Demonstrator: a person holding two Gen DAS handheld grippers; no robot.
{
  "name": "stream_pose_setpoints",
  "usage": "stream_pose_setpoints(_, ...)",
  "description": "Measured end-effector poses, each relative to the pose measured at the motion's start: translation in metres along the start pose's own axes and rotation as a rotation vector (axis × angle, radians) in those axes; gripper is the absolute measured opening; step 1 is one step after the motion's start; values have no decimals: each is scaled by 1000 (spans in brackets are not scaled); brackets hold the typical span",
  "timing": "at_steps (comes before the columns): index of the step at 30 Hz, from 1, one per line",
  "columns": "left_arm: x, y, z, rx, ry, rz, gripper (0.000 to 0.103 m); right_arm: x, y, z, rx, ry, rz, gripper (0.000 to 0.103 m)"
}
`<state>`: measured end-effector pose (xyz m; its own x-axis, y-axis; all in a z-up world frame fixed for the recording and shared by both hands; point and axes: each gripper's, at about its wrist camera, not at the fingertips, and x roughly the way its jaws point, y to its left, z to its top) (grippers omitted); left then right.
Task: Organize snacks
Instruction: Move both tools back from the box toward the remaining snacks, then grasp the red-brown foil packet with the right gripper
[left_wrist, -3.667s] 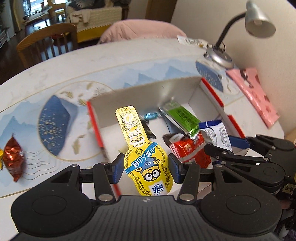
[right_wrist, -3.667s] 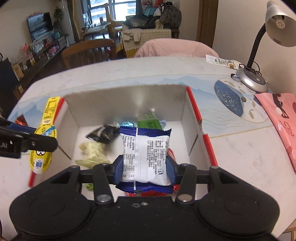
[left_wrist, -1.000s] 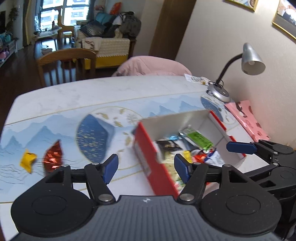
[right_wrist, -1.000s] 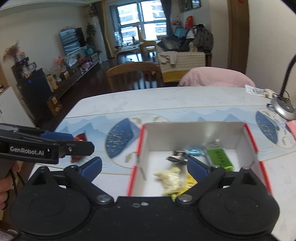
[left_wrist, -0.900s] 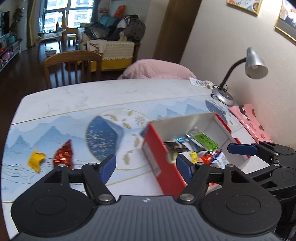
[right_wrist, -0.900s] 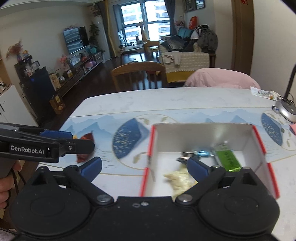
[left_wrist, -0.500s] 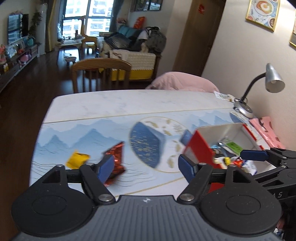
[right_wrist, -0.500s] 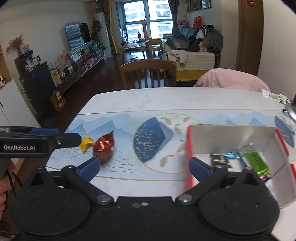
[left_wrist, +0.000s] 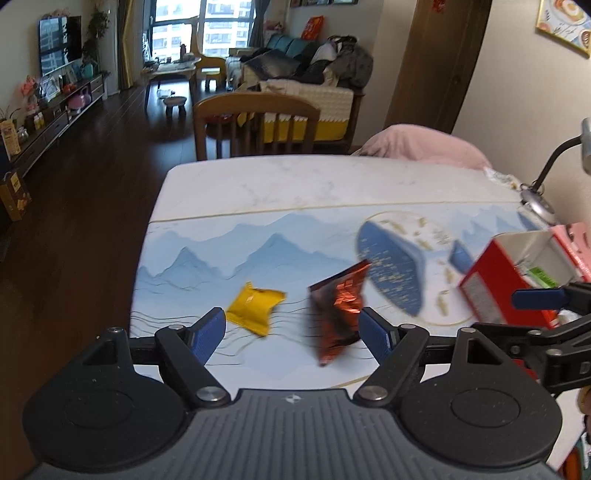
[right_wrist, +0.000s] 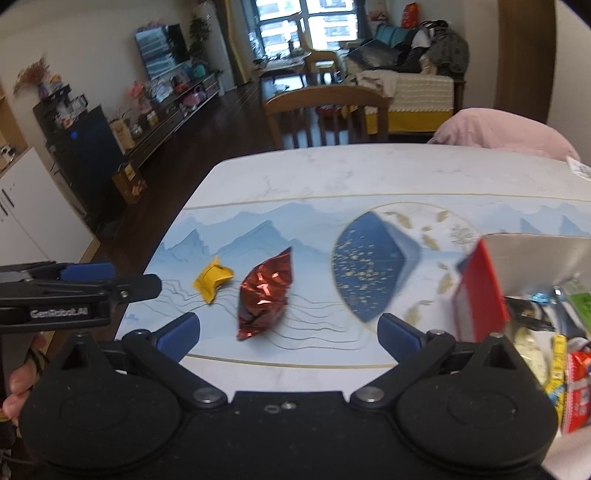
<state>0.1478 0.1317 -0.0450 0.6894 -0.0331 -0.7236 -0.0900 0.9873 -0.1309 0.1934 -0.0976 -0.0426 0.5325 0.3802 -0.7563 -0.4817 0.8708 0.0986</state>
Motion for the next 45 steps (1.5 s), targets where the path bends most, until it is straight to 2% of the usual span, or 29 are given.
stream_pose_setpoints(4,24,18,0,26,28,0,79,20,7,6,-9,14,-14,103)
stream_pose_setpoints(9,57,39,3,7,84,-13,79,47,7,13,1,52,-40,103)
stream_pose_setpoints(17,100,43,7,59,156,-42,79,89,16,21,-45,113,-57,102)
stream_pose_setpoints(25,136,45,11,83,218,-65,79,125,9,31,50,172,-57,97)
stream_pose_setpoints(31,150,45,12,100,231,-69,78,138,9,36,112,182,-19,96)
stream_pose_setpoints(37,156,48,10,91,233,-69,75,147,10,38,130,203,-18,87)
stream_pose_setpoints(40,156,46,11,111,226,-68,67,150,12,39,127,212,-16,82)
stream_pose_setpoints(44,153,44,10,116,219,-70,55,151,11,37,131,218,-15,69)
stream_pose_setpoints(45,153,44,10,115,218,-71,53,150,11,37,132,217,-14,63)
